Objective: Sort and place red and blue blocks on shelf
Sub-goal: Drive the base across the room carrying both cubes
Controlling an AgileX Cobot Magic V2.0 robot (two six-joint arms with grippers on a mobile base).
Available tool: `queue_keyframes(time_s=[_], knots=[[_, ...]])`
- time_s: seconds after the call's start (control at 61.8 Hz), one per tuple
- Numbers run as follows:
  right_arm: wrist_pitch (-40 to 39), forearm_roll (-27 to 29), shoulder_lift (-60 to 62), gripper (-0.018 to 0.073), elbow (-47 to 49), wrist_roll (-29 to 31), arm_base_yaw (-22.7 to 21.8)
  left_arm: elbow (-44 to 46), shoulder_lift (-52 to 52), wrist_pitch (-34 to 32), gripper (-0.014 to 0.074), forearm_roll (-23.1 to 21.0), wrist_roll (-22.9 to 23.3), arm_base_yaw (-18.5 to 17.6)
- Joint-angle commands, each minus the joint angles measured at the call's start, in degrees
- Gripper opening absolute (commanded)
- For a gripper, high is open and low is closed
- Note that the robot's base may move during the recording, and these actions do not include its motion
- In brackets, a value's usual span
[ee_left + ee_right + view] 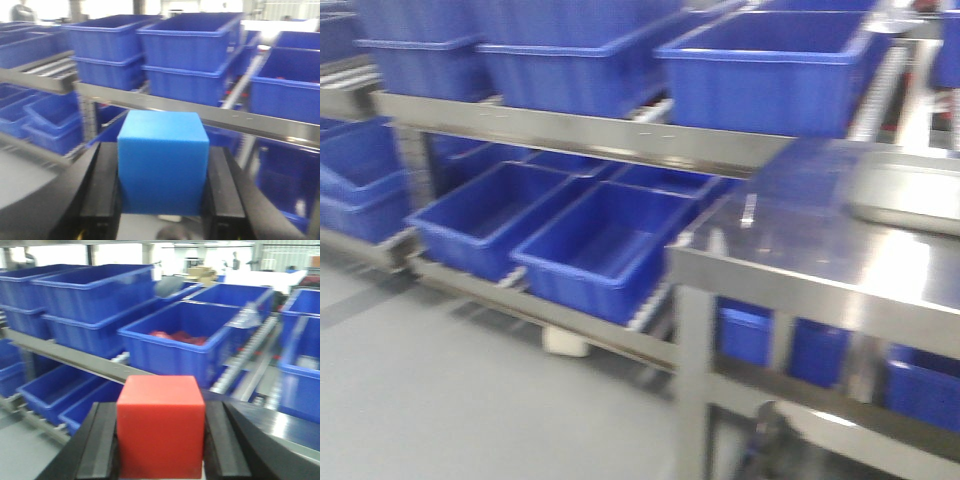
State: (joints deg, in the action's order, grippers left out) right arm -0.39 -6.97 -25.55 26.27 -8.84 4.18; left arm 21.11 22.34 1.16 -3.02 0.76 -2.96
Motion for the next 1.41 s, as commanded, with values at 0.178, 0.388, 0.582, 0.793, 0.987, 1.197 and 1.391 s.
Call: queue_keyframes(time_s=[0.178,0.388,0.582,0.793,0.987,1.197,1.391], knots=[[-5.05,-0.11,-0.34,0.0053,1.66,0.28,-0.40,1.67,0.25,-5.55,0.0125,-0.45,0.09,-0.03],[-5.05,-0.11,-0.34,0.0053,1.66,0.28,-0.40,1.67,0.25,-5.55,0.0125,-0.45,0.09,-0.03],[-5.05,-0.11,-0.34,0.0053,1.66,0.28,-0.40,1.67,0.25,-5.55,0.0125,-0.45,0.09,-0.03],[-5.05,-0.11,-0.34,0.0053,1.66,0.28,-0.40,1.67,0.25,-5.55,0.0125,-0.45,0.09,-0.03],[-5.05,-0.11,-0.34,0.0053,1.66,0.28,-0.40,1.67,0.25,-5.55,0.0125,-0.45,0.09,-0.03],[-5.05,-0.11,-0.34,0.0053,1.66,0.28,-0.40,1.67,0.25,-5.55,0.0125,-0.45,0.09,-0.03],[-5.05,-0.11,-0.34,0.0053,1.66,0.28,-0.40,1.67,0.25,-5.55,0.0125,-0.45,0.09,-0.03]])
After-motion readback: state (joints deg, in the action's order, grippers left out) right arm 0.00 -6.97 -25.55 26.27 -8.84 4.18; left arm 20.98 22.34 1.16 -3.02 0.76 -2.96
